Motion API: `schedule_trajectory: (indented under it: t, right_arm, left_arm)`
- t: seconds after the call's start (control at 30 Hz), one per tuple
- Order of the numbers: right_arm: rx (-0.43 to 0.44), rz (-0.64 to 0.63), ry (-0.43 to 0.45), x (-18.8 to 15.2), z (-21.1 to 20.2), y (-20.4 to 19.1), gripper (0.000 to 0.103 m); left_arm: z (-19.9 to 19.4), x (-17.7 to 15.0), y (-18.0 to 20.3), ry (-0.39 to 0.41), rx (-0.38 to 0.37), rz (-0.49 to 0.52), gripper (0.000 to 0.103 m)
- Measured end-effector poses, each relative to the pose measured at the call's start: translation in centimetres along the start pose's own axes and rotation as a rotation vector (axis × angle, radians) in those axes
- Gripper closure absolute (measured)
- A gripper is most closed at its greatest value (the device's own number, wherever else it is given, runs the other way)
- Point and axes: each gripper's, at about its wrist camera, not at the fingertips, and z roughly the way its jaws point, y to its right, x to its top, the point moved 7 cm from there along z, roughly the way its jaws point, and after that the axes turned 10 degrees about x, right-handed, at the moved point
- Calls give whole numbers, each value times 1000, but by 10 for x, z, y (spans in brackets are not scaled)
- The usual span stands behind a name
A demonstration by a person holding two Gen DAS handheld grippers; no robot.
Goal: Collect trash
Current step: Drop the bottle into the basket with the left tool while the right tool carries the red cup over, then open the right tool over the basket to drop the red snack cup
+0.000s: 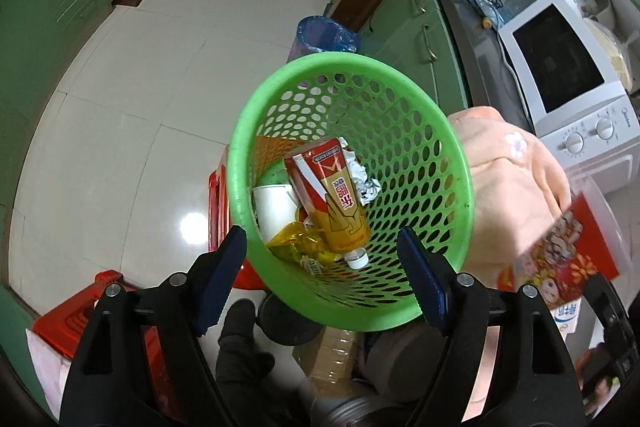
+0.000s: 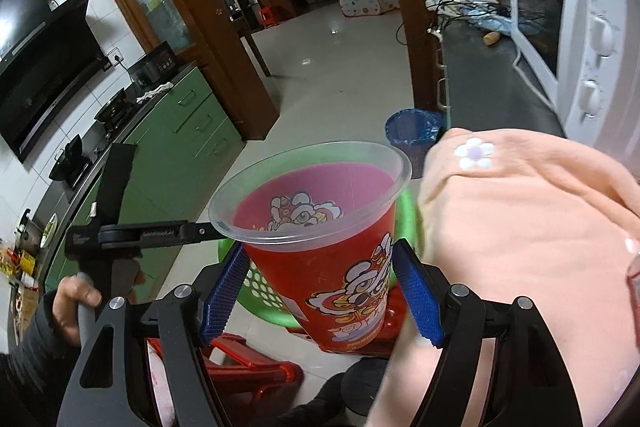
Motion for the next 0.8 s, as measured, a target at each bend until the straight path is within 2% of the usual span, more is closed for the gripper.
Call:
schedule_trajectory:
  t: [0.2, 0.3, 0.4, 0.8]
  right_arm:
    - [-6, 1, -37, 3, 29, -2, 31]
    - [-7, 10, -45, 5, 38, 1, 22]
    - [-10, 17, -38, 7, 40, 4, 21]
    - [-42, 11, 2, -6, 2, 11, 18]
  left_arm:
    - [-5, 0, -7, 8, -3, -15, 25]
    - [-4, -2, -8, 2, -4, -16, 25]
    - [-3, -3, -9, -4, -8, -18, 25]
    - [-4, -8, 9, -7, -19, 4, 25]
